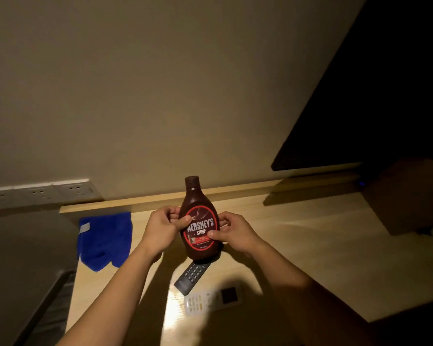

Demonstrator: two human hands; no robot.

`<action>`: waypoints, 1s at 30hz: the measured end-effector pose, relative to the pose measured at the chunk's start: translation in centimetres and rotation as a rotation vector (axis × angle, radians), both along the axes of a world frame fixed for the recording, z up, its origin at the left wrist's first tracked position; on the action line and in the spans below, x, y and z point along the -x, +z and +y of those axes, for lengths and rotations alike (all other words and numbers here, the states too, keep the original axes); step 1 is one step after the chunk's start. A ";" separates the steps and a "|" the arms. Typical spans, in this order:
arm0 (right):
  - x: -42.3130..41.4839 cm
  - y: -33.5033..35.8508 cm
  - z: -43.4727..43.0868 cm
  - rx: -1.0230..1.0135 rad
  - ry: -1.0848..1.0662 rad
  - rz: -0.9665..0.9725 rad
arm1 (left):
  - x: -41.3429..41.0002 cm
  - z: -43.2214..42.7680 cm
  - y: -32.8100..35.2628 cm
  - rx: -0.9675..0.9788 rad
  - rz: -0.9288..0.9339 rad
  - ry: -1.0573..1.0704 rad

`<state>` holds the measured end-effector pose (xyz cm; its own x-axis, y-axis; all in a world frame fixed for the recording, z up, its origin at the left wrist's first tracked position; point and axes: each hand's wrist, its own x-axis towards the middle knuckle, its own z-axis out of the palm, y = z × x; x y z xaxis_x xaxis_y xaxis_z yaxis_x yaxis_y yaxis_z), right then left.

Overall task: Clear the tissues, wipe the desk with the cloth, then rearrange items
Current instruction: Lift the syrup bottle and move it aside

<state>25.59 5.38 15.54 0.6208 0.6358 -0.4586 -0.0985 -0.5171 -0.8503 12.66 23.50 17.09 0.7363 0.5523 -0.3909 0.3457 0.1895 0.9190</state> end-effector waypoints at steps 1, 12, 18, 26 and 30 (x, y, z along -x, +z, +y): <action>-0.8 0.4 -1.4 0.004 -0.009 -0.026 | -1.3 -1.0 0.2 -0.016 -0.011 -0.034; -8.3 -0.3 -15.8 0.112 -0.212 -0.170 | -13.9 -12.6 -1.4 -0.344 -0.011 -0.456; -12.6 -3.9 -18.8 0.192 -0.300 -0.265 | -19.6 -15.7 -3.0 -0.480 -0.011 -0.590; -15.9 -9.8 -18.5 0.178 -0.435 -0.328 | -24.1 -15.6 -5.9 -0.558 0.025 -0.634; -16.6 -10.9 -17.9 0.132 -0.498 -0.332 | -25.5 -15.9 -6.3 -0.567 0.072 -0.666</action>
<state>42.17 -12.50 4.65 0.9521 0.1834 -0.2446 -0.0959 -0.5805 -0.8086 38.16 7.57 10.81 0.9590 0.1410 -0.2458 0.2823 -0.5508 0.7855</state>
